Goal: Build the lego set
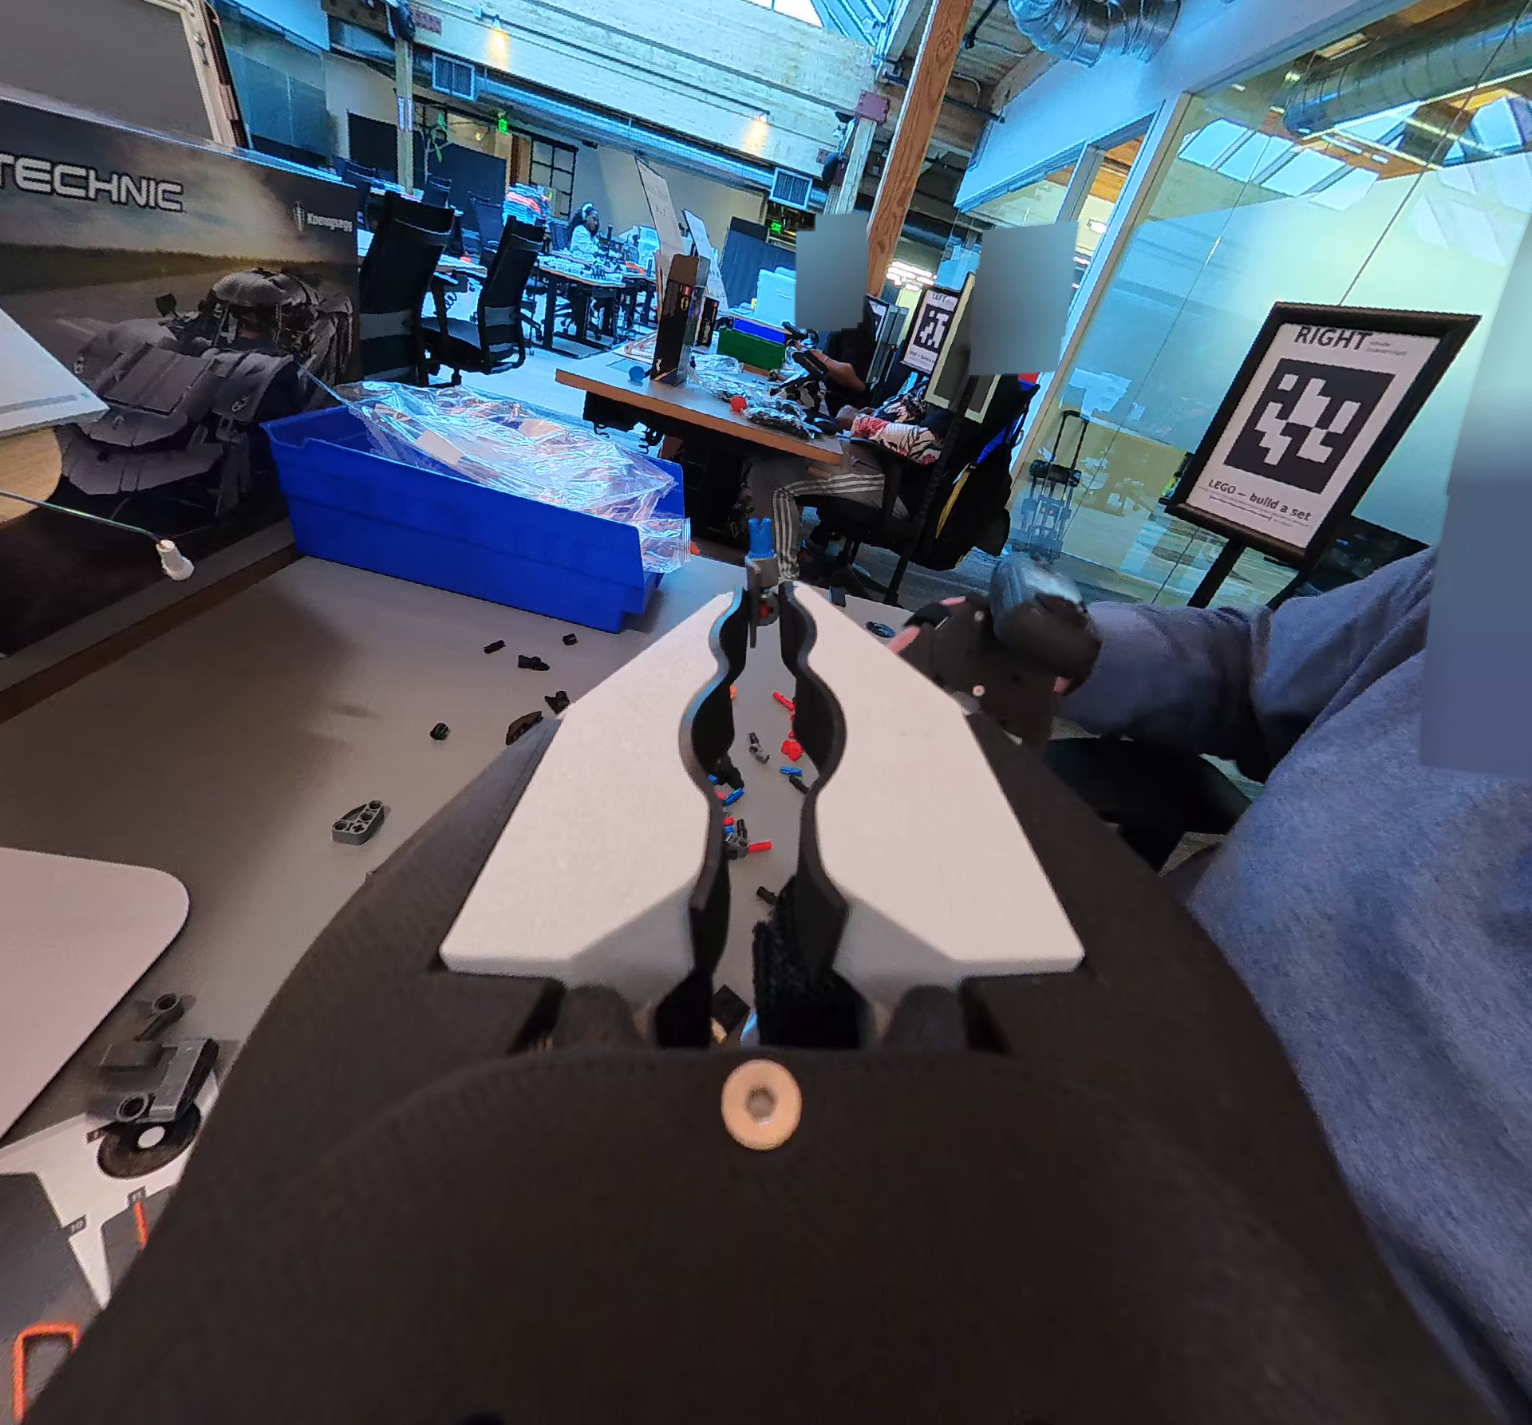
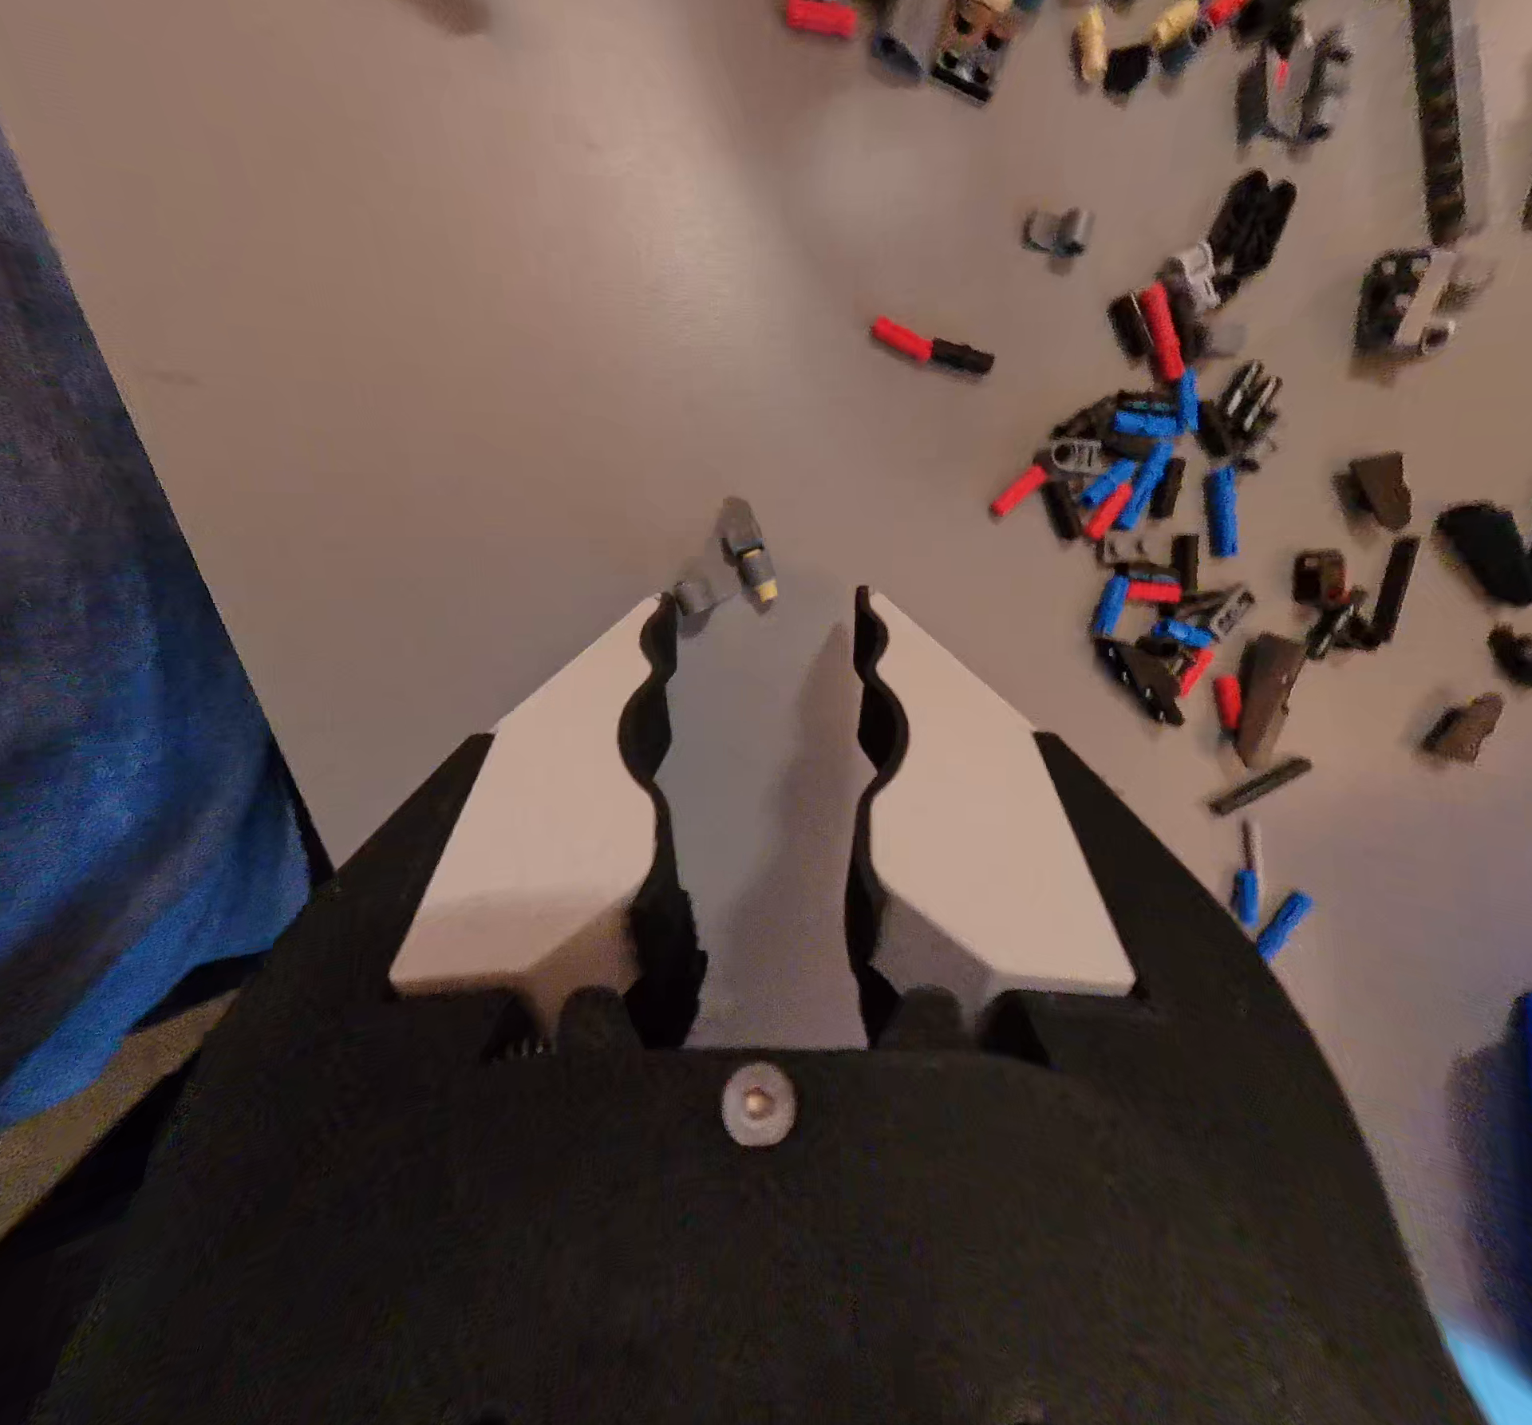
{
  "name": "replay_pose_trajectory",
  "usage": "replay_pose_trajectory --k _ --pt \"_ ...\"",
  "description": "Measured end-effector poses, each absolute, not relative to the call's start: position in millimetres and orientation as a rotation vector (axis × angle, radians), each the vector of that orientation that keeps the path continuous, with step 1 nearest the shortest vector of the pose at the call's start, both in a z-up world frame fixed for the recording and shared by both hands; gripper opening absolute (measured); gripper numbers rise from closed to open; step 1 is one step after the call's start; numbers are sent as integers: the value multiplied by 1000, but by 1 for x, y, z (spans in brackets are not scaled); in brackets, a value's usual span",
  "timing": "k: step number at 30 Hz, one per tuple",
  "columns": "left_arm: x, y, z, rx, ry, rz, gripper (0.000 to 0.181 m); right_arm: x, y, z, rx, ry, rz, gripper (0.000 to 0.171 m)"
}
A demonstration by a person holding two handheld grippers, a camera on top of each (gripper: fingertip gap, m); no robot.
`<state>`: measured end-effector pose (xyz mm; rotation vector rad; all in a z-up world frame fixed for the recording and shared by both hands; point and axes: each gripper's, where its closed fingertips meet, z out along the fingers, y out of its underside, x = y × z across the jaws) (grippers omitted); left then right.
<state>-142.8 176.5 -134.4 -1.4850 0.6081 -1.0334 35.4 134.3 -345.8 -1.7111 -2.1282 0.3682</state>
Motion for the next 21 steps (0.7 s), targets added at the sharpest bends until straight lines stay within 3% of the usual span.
replay_pose_trajectory --k 10,15,21 --pt "-142 180 -139 -1499 604 -1046 5 32 118 -349 -2034 -1754 581 22" --pt "-139 178 -138 -1498 619 -1038 5 30 127 -354 -1968 -1835 505 8" --pt "-141 176 -136 -1495 621 -1041 5 26 137 -353 -1780 -1990 412 8"
